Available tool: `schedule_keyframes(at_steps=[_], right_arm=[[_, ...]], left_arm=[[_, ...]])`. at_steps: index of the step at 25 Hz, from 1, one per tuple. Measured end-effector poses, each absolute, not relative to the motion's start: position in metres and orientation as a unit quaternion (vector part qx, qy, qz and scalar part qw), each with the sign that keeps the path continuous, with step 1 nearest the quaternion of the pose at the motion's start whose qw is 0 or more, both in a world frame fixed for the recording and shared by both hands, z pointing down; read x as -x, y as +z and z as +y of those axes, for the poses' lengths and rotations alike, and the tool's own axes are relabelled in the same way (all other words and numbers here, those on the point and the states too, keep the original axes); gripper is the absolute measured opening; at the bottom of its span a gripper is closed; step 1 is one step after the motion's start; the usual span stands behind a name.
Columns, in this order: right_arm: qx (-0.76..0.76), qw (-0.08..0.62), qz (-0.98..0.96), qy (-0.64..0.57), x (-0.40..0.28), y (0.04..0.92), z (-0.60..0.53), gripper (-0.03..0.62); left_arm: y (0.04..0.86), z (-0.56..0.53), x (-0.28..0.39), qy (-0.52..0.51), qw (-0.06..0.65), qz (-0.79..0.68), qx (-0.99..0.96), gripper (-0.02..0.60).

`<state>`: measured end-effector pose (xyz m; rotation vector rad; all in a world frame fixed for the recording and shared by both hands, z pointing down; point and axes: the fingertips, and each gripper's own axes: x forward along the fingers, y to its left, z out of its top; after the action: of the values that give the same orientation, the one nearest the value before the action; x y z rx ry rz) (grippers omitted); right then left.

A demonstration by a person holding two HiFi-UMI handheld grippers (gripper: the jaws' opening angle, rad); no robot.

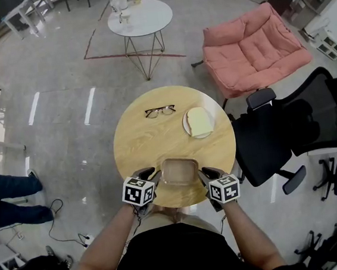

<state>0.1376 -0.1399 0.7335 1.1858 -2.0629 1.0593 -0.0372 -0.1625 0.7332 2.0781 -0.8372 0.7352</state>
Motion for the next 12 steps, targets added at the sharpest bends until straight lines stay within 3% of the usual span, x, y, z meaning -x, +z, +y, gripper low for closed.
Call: schedule_keyframes(at_steps=[12], right_arm=[[-0.439,0.275,-0.743,0.424,-0.140,0.762,-0.140,0.091]], left_arm=[[0.748,-0.160,0.034,0.309,0.388,-0.310,-0.811,0.121]])
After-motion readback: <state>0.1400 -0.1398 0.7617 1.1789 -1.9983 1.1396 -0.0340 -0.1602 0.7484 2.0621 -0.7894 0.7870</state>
